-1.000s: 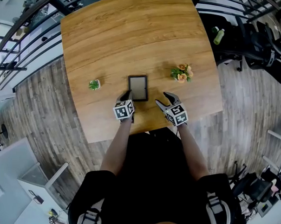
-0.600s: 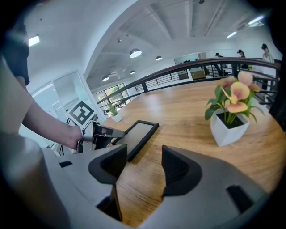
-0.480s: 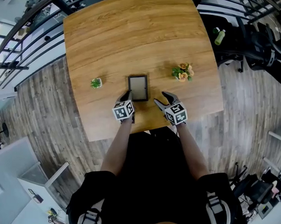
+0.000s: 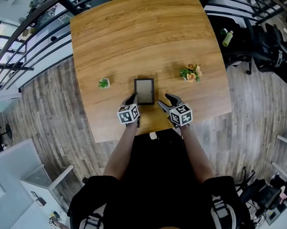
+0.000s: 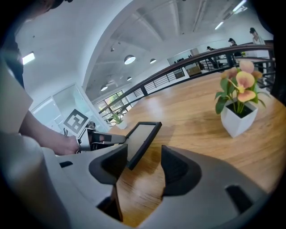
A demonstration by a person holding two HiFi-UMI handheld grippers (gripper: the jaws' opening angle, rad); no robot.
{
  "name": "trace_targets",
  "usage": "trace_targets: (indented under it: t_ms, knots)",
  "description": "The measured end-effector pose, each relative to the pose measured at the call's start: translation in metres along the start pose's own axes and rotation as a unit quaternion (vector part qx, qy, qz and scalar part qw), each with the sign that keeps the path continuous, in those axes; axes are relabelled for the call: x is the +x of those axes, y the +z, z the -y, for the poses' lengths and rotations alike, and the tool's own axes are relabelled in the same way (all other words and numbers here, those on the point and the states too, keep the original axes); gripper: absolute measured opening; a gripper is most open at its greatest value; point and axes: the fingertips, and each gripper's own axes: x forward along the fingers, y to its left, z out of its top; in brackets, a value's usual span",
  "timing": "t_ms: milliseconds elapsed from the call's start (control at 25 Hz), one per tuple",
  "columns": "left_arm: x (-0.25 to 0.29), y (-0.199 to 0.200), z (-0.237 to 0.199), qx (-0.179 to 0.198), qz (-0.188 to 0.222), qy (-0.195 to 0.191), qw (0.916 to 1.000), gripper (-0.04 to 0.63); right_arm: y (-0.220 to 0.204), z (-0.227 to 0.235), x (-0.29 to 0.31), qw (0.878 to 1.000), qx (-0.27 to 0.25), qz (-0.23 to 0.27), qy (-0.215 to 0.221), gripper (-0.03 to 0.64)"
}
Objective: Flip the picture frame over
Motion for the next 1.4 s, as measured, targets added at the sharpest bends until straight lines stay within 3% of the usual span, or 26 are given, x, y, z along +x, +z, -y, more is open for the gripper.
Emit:
trace_targets:
  t_ms: [760,1400]
  knots:
    - [-0.036,0.024,-0.010,0.014,0.018,-0.042,0.9989,0.059,0.006,-0.050,0.029,0.998,0.055,0.021,0.021,0.233]
    - [-0.060,0.039,-0.019,0.021,0.040,-0.119,0.9919,0.060,0.004,-0.095,0.049,0.991,0.114,0.058,0.032,0.192]
